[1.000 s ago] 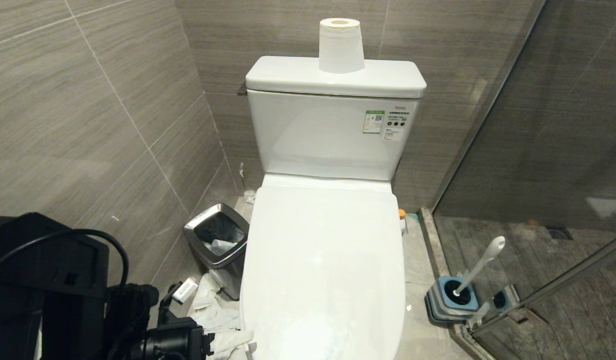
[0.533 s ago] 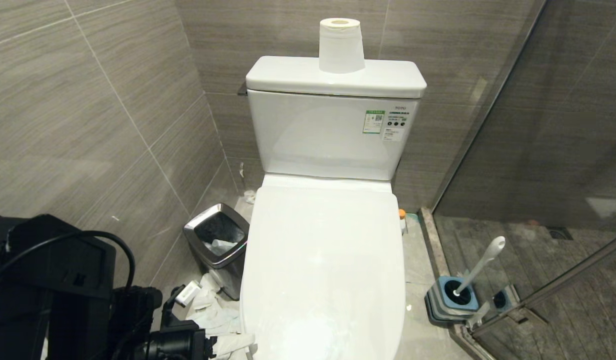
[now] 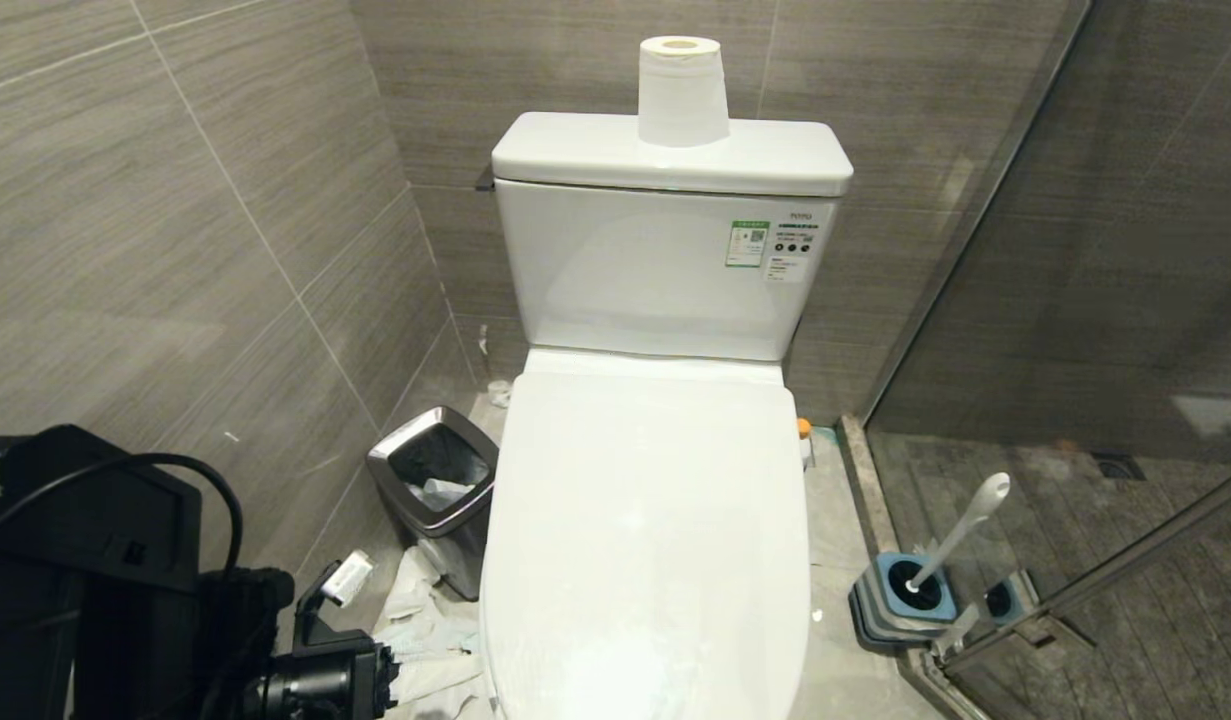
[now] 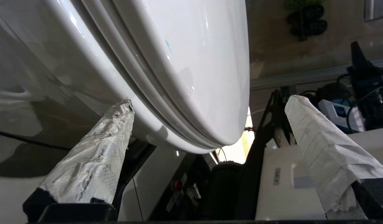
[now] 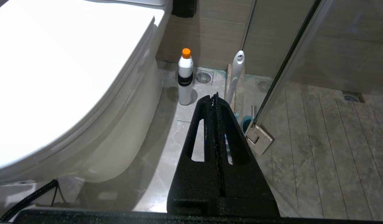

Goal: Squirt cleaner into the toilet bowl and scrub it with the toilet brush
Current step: Use the left hand to lift the toilet lid slightly

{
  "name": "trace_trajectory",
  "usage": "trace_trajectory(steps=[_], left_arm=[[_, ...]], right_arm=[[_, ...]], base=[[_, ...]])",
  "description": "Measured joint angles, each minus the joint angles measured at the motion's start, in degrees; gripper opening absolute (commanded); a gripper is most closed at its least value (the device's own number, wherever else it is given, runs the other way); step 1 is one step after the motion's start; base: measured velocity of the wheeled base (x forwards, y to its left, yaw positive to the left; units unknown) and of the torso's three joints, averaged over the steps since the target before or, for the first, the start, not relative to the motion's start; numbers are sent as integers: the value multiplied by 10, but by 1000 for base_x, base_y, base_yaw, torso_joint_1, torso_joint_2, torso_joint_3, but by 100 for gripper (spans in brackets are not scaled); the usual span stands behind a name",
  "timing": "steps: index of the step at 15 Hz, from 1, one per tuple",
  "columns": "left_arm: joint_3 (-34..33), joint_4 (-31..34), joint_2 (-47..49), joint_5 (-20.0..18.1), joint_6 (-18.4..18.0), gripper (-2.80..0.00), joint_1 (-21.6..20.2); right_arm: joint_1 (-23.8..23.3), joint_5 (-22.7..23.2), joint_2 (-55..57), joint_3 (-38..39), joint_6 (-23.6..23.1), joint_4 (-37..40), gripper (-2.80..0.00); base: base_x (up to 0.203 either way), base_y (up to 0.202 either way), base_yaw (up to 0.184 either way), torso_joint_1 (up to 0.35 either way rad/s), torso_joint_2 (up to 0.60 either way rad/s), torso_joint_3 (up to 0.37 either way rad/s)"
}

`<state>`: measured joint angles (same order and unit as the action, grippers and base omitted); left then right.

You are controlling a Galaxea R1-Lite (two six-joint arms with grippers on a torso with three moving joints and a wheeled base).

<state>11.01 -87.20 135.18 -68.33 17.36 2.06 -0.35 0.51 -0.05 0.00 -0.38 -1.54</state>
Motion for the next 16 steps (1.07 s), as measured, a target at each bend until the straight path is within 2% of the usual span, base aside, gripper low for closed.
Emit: trace_trajectory(steps=[11,14,16], left_arm=[[12,0,6,14,-4,0,-6],[17,0,6,14,-24,0,-5],[23,0,7,15,-25,0,-4]], right_arm=[[0,0,0,0,0,0,-280],[0,0,0,0,0,0,-280],[0,0,0,0,0,0,-280]], base=[[0,0,0,0,0,0],[0,0,0,0,0,0],[0,0,0,0,0,0]])
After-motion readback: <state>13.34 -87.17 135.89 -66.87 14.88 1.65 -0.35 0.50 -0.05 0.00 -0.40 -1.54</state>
